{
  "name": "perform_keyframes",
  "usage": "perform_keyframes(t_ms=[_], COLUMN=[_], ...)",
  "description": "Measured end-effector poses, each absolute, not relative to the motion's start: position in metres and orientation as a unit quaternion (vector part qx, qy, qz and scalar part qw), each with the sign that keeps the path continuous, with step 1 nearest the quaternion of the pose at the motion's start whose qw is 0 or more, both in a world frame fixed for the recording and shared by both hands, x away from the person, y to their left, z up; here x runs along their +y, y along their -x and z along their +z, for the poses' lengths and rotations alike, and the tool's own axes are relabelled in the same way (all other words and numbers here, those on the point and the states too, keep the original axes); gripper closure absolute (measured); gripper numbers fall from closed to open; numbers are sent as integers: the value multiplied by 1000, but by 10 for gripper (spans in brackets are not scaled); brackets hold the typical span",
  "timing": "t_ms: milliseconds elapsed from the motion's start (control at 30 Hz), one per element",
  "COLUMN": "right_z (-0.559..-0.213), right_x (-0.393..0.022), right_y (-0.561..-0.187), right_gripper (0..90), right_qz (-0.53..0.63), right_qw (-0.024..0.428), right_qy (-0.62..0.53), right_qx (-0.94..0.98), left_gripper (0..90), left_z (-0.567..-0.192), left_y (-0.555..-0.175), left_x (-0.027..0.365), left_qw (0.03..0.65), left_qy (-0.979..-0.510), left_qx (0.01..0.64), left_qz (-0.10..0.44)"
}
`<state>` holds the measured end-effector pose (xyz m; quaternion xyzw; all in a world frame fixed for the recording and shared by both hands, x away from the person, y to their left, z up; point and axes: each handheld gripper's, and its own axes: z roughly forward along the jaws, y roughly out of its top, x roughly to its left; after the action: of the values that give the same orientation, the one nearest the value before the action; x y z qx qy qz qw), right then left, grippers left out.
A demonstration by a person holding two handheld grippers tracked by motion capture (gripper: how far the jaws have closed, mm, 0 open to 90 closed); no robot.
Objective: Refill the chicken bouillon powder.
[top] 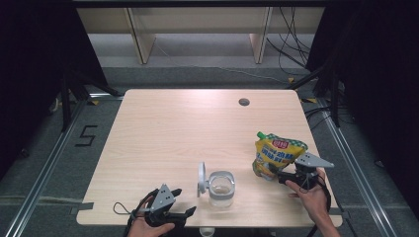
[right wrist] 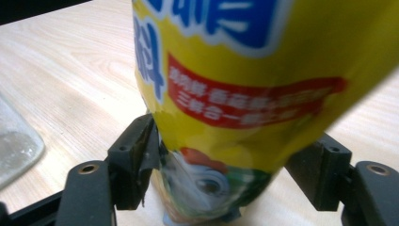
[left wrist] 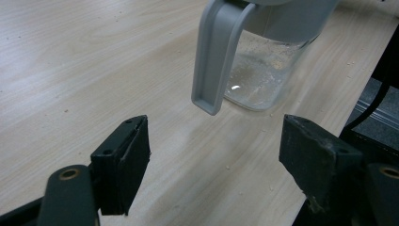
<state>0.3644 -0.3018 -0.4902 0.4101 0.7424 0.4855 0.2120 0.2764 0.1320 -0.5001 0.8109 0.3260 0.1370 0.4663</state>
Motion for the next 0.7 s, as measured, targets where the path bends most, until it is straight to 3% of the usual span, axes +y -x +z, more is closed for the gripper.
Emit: perform_keyframes(t_ms=[100,367,467,500,533,633,700], right_z=[-488,-485,-483,-484,-483,-484,-486], right_x=[-300,-293,-292,-293,-291,-295,-296], right_y=[-358,-338,-331,-332,-329,-333,-337], right_gripper=[348,346,346,359,358,357,298], right_qz=[471,485,481,481,487,485,489], right_qw=[238,199,196,213,198,230,241], right_qy=[-407,-456,-460,-439,-452,-422,-410], right_qx=[746,719,720,729,720,731,731], left_gripper=[246,246,246,246,246,246,246], left_z=[-501,-501,-500,-500,-500,-501,-501], left_y=[-276,-276,-276,-276,-276,-276,-277], left_x=[132,132,132,131,132,132,132], left_qw=[471,469,468,467,464,463,461], left_qy=[-805,-806,-807,-807,-809,-810,-811], left_qx=[335,335,335,335,334,333,332], left_qz=[135,136,137,138,139,140,141])
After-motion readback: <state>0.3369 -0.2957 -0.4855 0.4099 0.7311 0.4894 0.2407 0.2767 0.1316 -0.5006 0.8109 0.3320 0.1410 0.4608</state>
